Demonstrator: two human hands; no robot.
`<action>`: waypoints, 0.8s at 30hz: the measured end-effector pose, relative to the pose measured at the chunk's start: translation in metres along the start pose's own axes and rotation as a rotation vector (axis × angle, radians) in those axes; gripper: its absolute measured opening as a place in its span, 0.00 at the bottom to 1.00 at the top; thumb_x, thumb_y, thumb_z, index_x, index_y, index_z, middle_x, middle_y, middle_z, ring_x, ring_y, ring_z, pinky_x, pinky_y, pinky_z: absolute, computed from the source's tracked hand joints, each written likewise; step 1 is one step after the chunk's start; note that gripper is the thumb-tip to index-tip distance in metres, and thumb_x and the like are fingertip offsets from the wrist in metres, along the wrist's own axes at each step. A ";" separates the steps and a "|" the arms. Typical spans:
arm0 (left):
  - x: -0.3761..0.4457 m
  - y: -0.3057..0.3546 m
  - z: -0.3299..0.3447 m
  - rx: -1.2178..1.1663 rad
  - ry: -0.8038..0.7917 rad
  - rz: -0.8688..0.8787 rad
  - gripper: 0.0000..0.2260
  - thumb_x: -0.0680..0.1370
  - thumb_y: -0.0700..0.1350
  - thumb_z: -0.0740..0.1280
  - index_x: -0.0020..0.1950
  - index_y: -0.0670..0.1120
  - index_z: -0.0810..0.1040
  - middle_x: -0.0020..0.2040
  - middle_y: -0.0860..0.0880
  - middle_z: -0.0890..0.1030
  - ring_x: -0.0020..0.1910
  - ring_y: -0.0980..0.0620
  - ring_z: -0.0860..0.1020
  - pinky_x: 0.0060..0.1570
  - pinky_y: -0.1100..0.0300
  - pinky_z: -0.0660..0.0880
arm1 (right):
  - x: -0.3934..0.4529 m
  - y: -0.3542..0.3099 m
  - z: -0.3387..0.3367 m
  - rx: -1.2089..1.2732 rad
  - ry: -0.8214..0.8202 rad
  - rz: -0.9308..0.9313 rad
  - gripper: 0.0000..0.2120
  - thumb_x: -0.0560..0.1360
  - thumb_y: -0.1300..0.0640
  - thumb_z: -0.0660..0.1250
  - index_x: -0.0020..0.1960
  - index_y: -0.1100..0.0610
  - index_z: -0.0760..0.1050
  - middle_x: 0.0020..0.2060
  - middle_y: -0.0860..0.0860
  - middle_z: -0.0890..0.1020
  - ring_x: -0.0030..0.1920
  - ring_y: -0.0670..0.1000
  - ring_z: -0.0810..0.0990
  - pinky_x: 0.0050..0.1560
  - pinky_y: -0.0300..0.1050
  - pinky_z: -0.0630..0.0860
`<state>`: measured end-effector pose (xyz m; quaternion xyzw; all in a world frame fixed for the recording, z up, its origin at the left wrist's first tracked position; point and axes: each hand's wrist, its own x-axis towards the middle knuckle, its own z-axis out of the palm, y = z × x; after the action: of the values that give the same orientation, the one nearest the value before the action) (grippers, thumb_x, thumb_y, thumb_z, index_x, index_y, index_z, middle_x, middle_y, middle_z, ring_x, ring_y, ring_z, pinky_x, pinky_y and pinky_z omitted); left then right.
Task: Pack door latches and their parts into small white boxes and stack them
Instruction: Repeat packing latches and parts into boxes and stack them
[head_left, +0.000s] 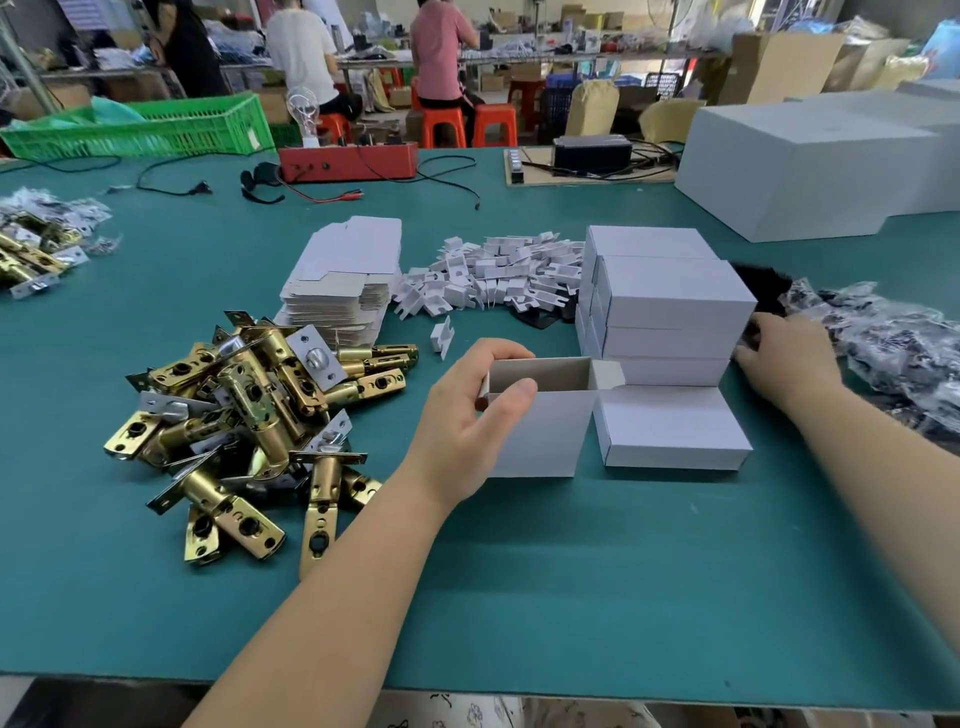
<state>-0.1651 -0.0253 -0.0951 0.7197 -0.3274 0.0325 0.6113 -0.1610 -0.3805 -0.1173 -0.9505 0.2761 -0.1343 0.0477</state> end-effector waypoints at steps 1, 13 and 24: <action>0.000 0.000 0.001 -0.005 0.003 0.004 0.08 0.73 0.55 0.60 0.50 0.59 0.74 0.46 0.60 0.78 0.44 0.58 0.75 0.42 0.66 0.71 | -0.002 -0.001 -0.001 0.065 -0.003 0.022 0.21 0.77 0.53 0.64 0.66 0.64 0.72 0.57 0.67 0.76 0.59 0.66 0.72 0.58 0.57 0.70; 0.000 -0.002 0.004 -0.028 0.037 0.035 0.08 0.73 0.55 0.60 0.49 0.56 0.74 0.42 0.62 0.77 0.40 0.61 0.72 0.40 0.70 0.68 | -0.044 -0.026 -0.049 1.451 0.219 0.505 0.07 0.79 0.62 0.55 0.44 0.57 0.69 0.39 0.52 0.77 0.37 0.54 0.79 0.28 0.41 0.76; -0.002 0.000 0.003 -0.023 0.041 0.012 0.08 0.73 0.56 0.61 0.50 0.59 0.73 0.43 0.61 0.78 0.40 0.62 0.73 0.38 0.68 0.70 | -0.151 -0.101 -0.121 1.918 0.428 -0.013 0.06 0.75 0.64 0.55 0.44 0.53 0.62 0.42 0.52 0.85 0.37 0.57 0.83 0.28 0.38 0.72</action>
<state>-0.1679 -0.0267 -0.0966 0.7101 -0.3195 0.0470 0.6257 -0.2663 -0.2160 -0.0190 -0.4659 0.0475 -0.4710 0.7475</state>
